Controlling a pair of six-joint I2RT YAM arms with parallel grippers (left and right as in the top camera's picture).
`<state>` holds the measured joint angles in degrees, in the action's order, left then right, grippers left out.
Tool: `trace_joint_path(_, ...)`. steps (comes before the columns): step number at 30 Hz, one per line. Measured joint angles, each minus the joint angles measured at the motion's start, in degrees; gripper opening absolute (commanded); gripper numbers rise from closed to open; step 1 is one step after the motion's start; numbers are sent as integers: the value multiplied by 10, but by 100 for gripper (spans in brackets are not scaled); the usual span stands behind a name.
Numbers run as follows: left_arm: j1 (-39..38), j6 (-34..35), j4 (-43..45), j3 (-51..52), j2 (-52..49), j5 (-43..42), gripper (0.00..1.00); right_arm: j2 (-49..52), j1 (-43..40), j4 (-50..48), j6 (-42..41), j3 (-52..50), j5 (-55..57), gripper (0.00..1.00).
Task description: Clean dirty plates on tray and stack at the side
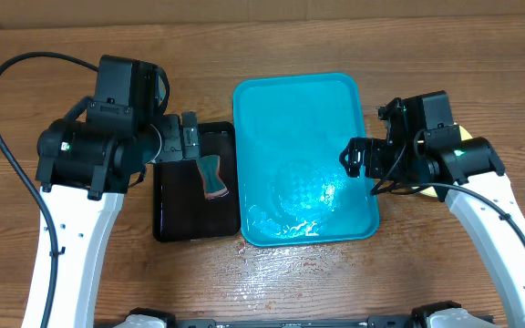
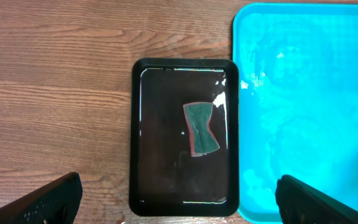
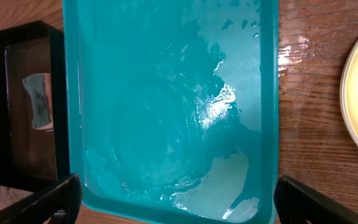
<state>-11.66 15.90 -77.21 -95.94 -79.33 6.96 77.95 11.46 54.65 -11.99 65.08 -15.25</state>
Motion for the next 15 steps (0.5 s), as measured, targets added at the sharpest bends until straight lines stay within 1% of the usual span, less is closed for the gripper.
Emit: trace_joint_path(15, 0, 0, 0, 0, -8, 2, 100, 0, 0, 0, 0, 0, 0, 100)
